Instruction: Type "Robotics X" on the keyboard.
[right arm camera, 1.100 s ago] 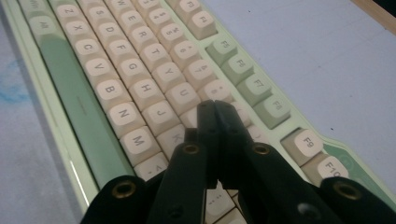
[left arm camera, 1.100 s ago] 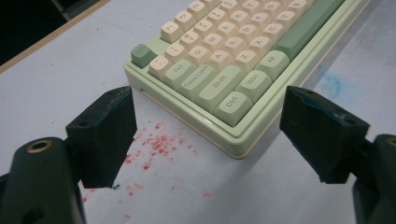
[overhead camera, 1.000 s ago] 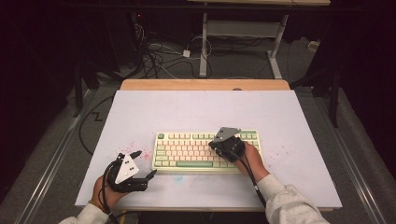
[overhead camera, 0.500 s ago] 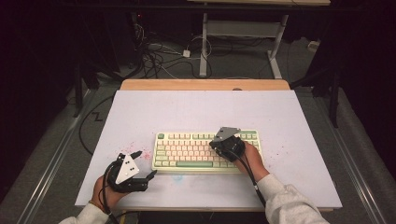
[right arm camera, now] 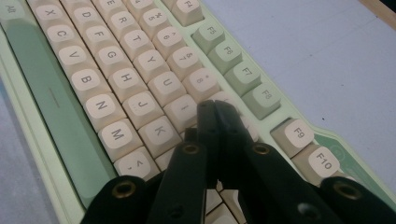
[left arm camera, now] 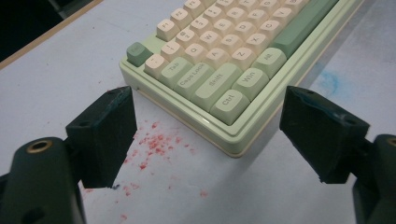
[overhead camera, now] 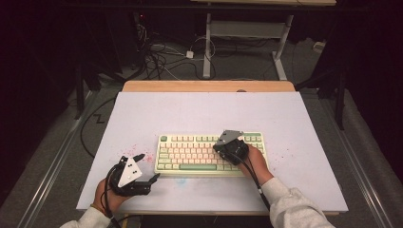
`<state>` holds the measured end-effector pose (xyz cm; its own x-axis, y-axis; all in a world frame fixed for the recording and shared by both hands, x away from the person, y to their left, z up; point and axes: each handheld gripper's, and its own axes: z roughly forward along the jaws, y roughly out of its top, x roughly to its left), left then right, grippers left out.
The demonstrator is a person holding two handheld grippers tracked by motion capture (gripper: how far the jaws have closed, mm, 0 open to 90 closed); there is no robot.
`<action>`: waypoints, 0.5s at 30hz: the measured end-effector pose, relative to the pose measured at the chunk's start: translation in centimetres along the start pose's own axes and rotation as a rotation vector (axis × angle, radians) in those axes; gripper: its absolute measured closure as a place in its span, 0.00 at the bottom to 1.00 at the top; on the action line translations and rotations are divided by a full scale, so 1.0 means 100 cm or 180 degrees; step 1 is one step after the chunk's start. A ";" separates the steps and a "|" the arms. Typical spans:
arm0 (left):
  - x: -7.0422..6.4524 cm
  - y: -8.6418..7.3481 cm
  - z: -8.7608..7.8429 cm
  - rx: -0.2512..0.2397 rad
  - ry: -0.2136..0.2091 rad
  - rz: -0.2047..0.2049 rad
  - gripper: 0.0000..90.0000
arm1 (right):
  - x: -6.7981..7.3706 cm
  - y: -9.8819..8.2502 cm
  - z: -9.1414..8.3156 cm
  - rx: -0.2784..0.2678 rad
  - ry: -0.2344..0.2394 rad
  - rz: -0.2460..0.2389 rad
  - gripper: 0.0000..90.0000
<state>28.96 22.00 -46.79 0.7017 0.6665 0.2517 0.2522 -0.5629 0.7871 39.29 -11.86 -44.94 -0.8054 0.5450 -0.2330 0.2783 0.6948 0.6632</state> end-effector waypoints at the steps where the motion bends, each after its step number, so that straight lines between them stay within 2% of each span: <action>1: 0.000 0.000 0.000 0.0006 0.0002 0.0002 0.20 | 0.000 0.000 0.000 0.0000 0.0000 0.0000 1.00; 5: 0.000 0.000 0.000 0.0011 -0.0004 0.0004 0.20 | 0.002 0.000 0.000 0.0018 -0.0006 -0.0034 1.00; 7: 0.000 0.000 0.000 0.0013 -0.0006 0.0000 0.20 | 0.001 0.001 -0.005 -0.0050 0.0000 -0.0009 1.00; 15: -0.001 0.000 0.001 0.0010 -0.0007 -0.0002 0.20 | 0.000 0.002 -0.012 -0.0147 -0.0005 0.0012 1.00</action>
<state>28.99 21.84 -46.86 0.7031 0.6657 0.2501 0.2547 -0.5640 0.7855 38.74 -12.29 -43.89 -0.8036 0.5483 -0.2315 0.2568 0.6704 0.6962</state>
